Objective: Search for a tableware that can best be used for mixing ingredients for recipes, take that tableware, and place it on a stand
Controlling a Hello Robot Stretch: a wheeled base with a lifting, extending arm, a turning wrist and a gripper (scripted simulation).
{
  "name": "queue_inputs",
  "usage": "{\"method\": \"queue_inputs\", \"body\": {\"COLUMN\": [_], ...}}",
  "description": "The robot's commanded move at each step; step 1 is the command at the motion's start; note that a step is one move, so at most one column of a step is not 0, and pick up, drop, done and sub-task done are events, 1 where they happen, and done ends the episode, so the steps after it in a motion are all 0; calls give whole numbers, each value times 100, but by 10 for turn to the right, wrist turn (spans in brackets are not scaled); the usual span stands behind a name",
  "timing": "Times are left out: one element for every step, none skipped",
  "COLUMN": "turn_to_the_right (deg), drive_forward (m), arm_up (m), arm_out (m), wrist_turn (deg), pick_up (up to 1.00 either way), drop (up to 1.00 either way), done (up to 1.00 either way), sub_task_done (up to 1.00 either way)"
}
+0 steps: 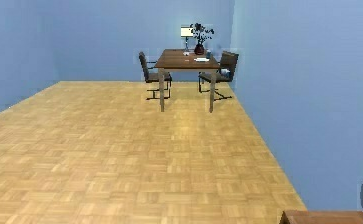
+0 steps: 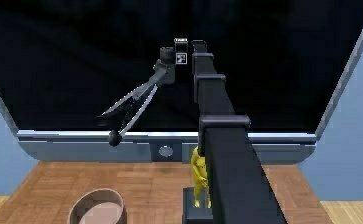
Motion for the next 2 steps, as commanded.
{"method": "queue_inputs", "body": {"turn_to_the_right": [0, 0], "drive_forward": [0, 0], "arm_up": [0, 0], "arm_out": [-10, 0], "wrist_turn": [0, 0], "pick_up": [0, 0], "drop": [0, 0], "done": [0, 100], "sub_task_done": [0, 0]}}
